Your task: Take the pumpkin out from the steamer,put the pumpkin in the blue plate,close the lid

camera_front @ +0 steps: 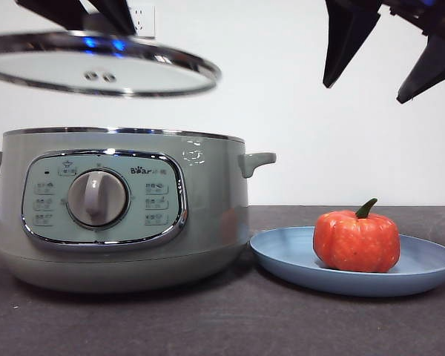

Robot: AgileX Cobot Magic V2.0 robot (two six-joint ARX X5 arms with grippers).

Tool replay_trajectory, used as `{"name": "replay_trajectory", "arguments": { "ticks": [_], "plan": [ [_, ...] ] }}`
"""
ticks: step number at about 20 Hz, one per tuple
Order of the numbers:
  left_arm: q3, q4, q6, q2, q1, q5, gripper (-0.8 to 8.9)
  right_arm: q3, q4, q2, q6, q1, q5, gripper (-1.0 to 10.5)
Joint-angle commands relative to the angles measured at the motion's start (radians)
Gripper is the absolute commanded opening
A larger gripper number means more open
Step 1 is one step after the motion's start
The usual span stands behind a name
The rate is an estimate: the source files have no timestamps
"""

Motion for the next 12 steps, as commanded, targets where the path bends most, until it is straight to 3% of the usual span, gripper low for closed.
{"name": "replay_trajectory", "arguments": {
  "ticks": [1,12],
  "plan": [
    [0.019,0.066,-0.002,0.037,-0.003,0.006,-0.08,-0.01,0.001,-0.007,0.01,0.0,0.005,5.6],
    [0.019,0.072,-0.001,0.153,-0.004,0.06,-0.08,-0.01,0.001,-0.007,0.01,-0.011,0.006,5.6]
  ]
}}
